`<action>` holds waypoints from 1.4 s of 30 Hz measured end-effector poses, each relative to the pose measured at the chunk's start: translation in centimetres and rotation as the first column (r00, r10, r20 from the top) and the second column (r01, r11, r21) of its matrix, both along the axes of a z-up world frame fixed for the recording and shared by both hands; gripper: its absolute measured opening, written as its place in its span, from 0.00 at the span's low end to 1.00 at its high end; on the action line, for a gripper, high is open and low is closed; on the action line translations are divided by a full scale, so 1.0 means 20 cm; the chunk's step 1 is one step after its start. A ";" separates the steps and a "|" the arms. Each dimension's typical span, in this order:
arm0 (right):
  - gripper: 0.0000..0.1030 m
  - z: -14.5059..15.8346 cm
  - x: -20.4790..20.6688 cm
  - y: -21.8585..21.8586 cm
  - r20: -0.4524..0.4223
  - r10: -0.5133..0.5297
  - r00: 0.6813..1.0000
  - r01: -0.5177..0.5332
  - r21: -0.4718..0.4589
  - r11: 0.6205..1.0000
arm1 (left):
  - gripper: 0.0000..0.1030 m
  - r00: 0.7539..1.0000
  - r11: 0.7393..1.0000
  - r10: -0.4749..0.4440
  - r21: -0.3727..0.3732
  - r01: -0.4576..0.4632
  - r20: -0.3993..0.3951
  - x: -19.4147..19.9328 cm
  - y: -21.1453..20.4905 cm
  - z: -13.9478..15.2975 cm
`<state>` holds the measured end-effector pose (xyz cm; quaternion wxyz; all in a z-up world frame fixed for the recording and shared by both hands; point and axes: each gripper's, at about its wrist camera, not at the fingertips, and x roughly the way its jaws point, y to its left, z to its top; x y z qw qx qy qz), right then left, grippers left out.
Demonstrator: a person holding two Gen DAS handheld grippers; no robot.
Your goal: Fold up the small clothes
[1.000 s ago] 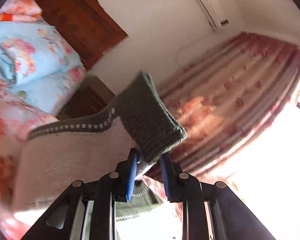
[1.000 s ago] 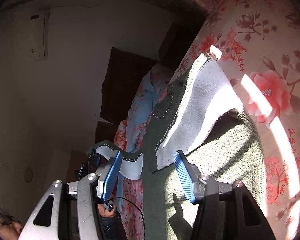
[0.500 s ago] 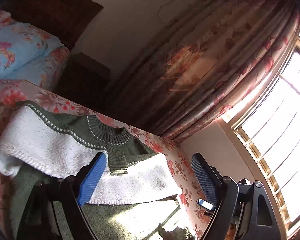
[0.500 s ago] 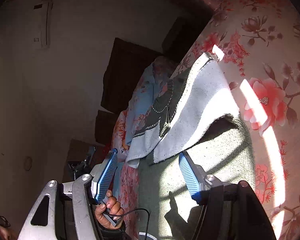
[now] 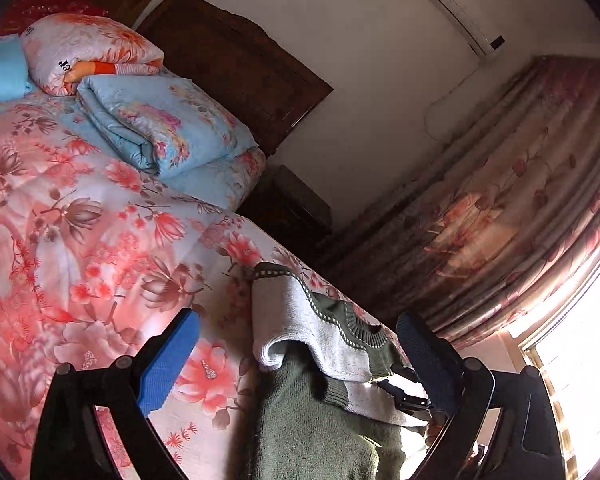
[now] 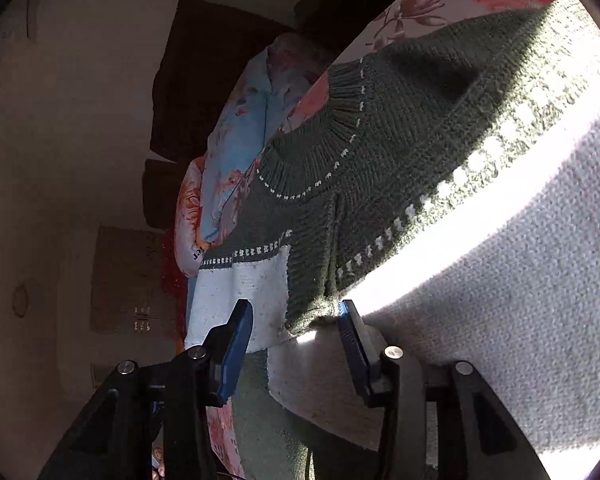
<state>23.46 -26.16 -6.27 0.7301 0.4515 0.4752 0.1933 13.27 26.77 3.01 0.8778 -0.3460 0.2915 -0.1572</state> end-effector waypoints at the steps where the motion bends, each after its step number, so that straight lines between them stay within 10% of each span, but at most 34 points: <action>1: 0.40 0.00 0.02 0.01 -0.006 -0.011 1.000 0.011 -0.007 1.000 | 1.00 1.000 1.000 0.010 -0.012 -0.010 0.001 0.00 0.03 -0.01; 8: 0.11 -0.04 0.06 0.04 -0.003 -0.048 0.999 0.047 -0.074 0.996 | 1.00 1.000 0.997 0.029 -0.078 -0.030 -0.007 0.01 0.12 -0.09; 23: 0.10 0.41 -0.10 -0.12 0.272 -0.111 0.956 0.106 0.034 0.994 | 1.00 0.998 0.999 0.041 -0.026 -0.040 0.045 -0.03 0.07 0.01; 30: 0.19 0.18 -0.24 -0.41 0.057 -0.201 0.978 0.209 -0.221 0.953 | 1.00 0.999 0.999 -0.041 -0.028 0.041 0.010 0.07 -0.09 -0.02; 32: 0.20 0.13 -0.28 -0.45 -0.011 -0.216 0.976 0.208 -0.229 0.951 | 1.00 0.998 0.998 -0.060 -0.004 0.060 -0.001 0.11 -0.17 -0.02; 37: 0.32 0.34 -0.42 -0.45 0.139 -0.213 0.967 0.249 -0.345 0.905 | 1.00 0.987 0.976 -0.158 0.148 0.159 -0.017 0.28 -0.45 0.04; 42: 0.33 0.33 -0.26 -0.37 0.140 -0.110 0.984 0.141 -0.237 0.961 | 1.00 0.964 0.927 -0.234 0.271 0.261 -0.129 0.55 -0.76 -0.06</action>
